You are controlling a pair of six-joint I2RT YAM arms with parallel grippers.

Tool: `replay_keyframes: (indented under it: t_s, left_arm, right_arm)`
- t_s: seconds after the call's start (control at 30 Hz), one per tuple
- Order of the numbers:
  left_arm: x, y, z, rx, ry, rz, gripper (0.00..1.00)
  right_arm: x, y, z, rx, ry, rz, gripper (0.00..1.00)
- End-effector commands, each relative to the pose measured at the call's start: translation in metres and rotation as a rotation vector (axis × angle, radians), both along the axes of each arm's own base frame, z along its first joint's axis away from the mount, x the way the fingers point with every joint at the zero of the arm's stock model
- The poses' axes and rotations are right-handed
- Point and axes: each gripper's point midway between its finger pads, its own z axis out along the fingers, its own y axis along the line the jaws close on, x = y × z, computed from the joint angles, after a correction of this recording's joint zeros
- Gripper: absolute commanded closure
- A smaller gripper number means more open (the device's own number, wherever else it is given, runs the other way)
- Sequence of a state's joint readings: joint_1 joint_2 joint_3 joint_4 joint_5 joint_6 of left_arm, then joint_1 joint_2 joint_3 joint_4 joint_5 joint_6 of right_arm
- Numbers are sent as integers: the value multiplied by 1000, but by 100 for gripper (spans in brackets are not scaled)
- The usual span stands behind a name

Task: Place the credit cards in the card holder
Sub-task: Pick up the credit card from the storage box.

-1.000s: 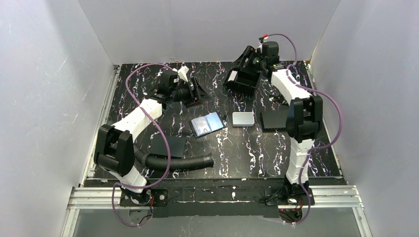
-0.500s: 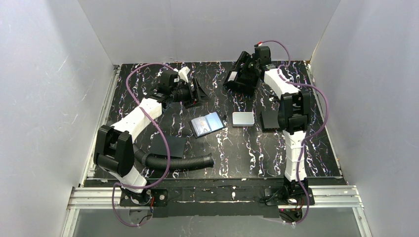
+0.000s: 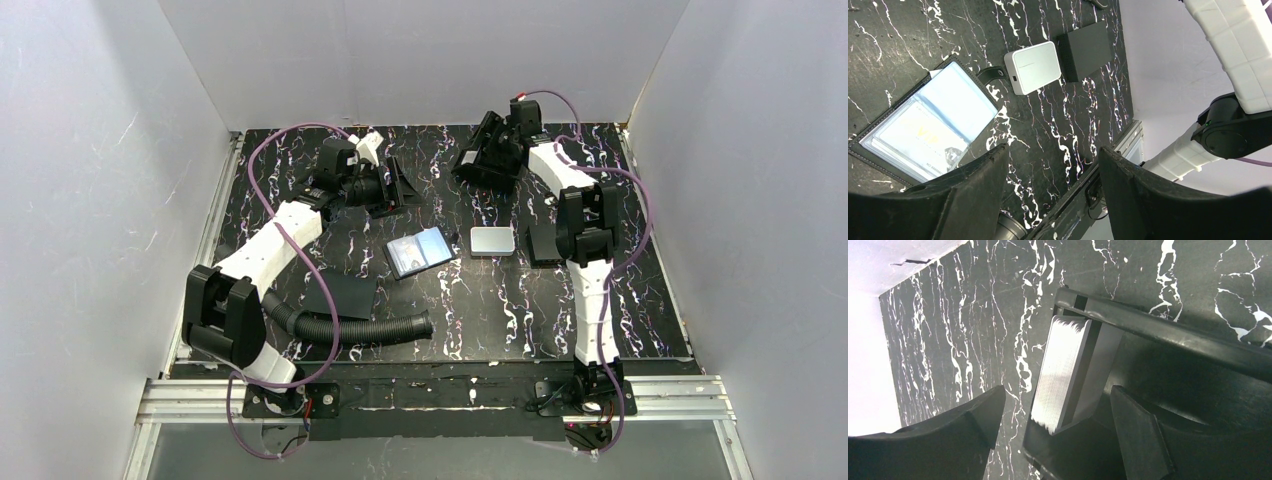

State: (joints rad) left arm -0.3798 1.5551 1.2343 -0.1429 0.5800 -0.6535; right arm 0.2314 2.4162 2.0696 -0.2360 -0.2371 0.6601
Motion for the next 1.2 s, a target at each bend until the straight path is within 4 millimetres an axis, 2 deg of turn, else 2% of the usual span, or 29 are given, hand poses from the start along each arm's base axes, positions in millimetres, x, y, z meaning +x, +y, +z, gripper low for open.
replay_keyframes:
  t_s: [0.0, 0.2, 0.53, 1.17]
  left_arm:
    - [-5, -1, 30, -23, -71, -30, 36]
    - [-5, -1, 29, -22, -70, -31, 36]
    - [-6, -2, 26, -23, -64, -36, 36]
    - [-5, -4, 24, -33, -57, -40, 36]
  right_arm:
    - [17, 6, 22, 33, -64, -11, 16]
    - [19, 13, 11, 96, -37, -10, 19]
    - [24, 17, 15, 156, -42, -22, 27]
    - [27, 11, 13, 180, -37, -33, 55]
